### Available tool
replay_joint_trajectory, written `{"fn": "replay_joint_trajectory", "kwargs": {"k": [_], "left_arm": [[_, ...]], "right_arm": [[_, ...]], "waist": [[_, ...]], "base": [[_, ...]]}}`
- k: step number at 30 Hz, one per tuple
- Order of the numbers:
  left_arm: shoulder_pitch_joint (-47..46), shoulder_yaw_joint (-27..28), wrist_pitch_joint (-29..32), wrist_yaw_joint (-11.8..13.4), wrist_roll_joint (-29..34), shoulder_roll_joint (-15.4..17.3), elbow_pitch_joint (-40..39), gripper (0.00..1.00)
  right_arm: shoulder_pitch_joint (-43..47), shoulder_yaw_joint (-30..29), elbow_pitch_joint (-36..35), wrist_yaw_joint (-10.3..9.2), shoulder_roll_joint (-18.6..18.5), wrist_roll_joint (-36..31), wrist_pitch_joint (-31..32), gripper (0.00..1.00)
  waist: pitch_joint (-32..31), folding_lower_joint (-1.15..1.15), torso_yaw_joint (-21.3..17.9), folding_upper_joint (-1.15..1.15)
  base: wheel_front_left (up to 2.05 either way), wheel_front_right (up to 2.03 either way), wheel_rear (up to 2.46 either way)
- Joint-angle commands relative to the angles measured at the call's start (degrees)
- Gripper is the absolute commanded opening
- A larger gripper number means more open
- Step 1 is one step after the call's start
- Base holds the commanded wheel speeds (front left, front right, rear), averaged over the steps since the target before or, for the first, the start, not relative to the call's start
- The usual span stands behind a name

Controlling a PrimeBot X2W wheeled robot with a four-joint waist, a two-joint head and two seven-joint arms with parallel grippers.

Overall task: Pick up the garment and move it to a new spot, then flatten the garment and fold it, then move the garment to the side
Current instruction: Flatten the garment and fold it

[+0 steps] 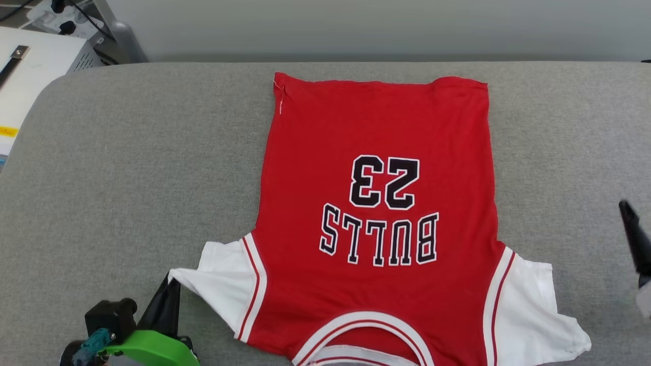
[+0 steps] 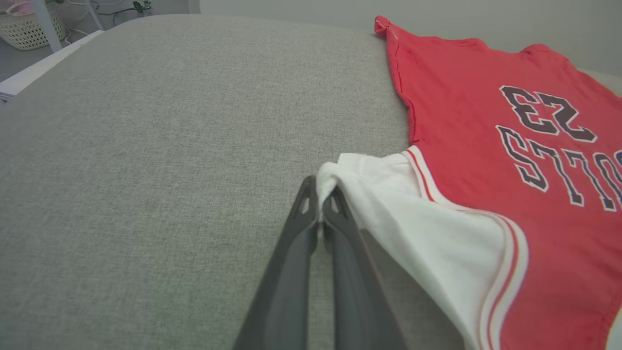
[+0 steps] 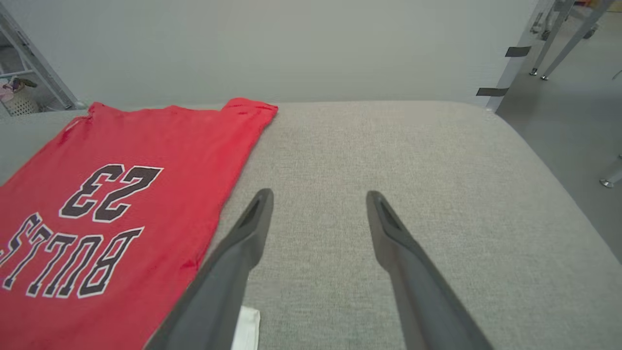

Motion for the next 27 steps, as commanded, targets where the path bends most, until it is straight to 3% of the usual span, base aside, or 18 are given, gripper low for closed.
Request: {"fn": "replay_joint_trajectory", "kwargs": {"k": [1,5,9,19,23,27], "left_arm": [[-1.68,0.44,-0.34,0.11,1.12,-0.59,-1.38,0.00],[-3.55,0.51,-0.34,-0.01,2.84,-1.62,-4.43,0.00],[-6.03,0.38,-0.34,-0.80,4.46,-2.64,-6.83,0.00],[-10.12,1.24,-0.34,-2.86,7.80,-7.07,-10.95,0.00],[-11.37,1.74,-0.34,-3.96,9.31,-9.07,-11.95,0.00],[-12.48,2.50,-0.34,-5.25,10.42,-11.01,-12.53,0.00]], "right_arm": [[-3.99,-1.06,-2.60,-0.05,-0.73,-0.28,1.50,1.00],[-14.43,-2.67,-5.87,-0.05,-1.49,-0.26,7.05,1.00],[-26.58,-1.78,-4.34,-0.05,-2.49,1.47,16.34,1.00],[-52.35,7.11,11.83,-0.05,-8.59,4.34,45.58,1.00],[-57.94,9.45,17.12,-0.05,-9.92,3.24,52.54,1.00],[-61.49,10.89,21.44,-0.05,-10.73,0.58,54.62,1.00]], "waist": [[2.46,0.01,1.43,0.00],[6.53,0.01,3.41,0.00],[11.06,0.01,5.81,0.00],[20.67,0.01,11.53,0.00],[23.74,0.01,13.60,0.00],[26.42,0.01,15.44,0.00]], "base": [[0.00,0.00,0.00],[0.00,0.00,0.00],[0.00,0.00,0.00],[0.00,0.00,0.00],[0.00,0.00,0.00],[0.00,0.00,0.00]]}}
